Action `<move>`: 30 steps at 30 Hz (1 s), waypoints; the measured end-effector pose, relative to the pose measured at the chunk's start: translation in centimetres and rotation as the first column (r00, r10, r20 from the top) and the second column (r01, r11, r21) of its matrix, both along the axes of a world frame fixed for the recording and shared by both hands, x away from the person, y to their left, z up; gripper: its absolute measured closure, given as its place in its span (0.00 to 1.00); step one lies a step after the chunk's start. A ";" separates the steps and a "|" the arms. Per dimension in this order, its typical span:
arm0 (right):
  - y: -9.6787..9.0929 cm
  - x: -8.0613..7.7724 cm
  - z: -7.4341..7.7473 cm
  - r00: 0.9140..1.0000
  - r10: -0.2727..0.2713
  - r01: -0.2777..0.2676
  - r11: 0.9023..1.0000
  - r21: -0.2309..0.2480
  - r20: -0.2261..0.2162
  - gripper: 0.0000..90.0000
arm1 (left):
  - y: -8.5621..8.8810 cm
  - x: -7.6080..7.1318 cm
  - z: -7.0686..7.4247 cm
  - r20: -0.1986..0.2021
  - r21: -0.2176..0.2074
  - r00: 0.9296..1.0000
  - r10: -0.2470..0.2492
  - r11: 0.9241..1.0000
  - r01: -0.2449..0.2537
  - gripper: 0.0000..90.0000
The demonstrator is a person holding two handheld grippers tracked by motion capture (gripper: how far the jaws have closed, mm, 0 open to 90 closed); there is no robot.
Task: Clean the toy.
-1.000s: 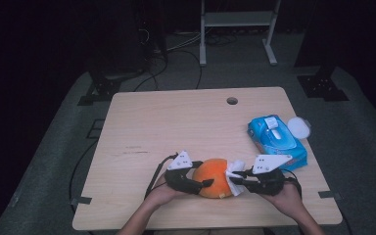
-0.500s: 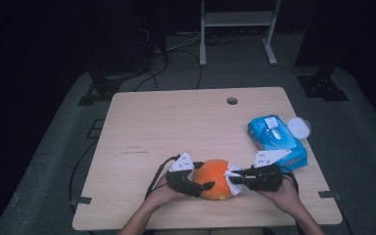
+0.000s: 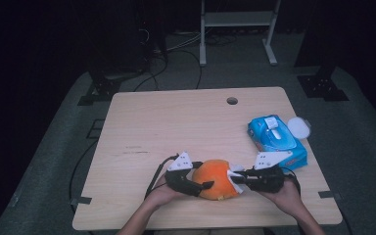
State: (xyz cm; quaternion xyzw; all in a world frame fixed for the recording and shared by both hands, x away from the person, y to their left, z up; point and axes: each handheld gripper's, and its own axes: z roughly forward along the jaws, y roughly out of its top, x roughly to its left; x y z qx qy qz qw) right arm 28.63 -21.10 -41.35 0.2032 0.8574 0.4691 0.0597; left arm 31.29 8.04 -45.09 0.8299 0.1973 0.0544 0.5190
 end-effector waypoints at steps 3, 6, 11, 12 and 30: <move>0.0 -0.3 0.4 0.999 0.045 -0.044 0.998 0.037 -0.010 0.88 | -0.1 0.0 0.1 -0.008 -0.007 1.000 0.020 1.000 -0.020 0.23; 0.5 -0.6 0.5 0.998 0.064 -0.064 0.998 0.016 0.000 0.88 | -0.2 0.1 0.0 -0.021 -0.016 0.999 0.025 1.000 -0.026 0.25; -0.3 0.5 0.1 1.000 -0.028 0.028 1.000 0.006 -0.008 0.88 | -0.1 0.2 0.0 -0.038 -0.033 0.999 0.024 0.999 -0.025 0.26; -0.7 0.8 -0.1 0.998 -0.065 0.065 0.998 0.000 -0.012 0.88 | -0.1 0.2 0.0 -0.036 -0.032 0.999 0.020 0.999 -0.021 0.26; -1.2 1.1 -0.4 0.995 -0.092 0.092 0.995 0.022 -0.029 0.88 | -0.7 -0.7 0.4 -0.006 0.005 0.999 -0.054 0.999 0.054 0.22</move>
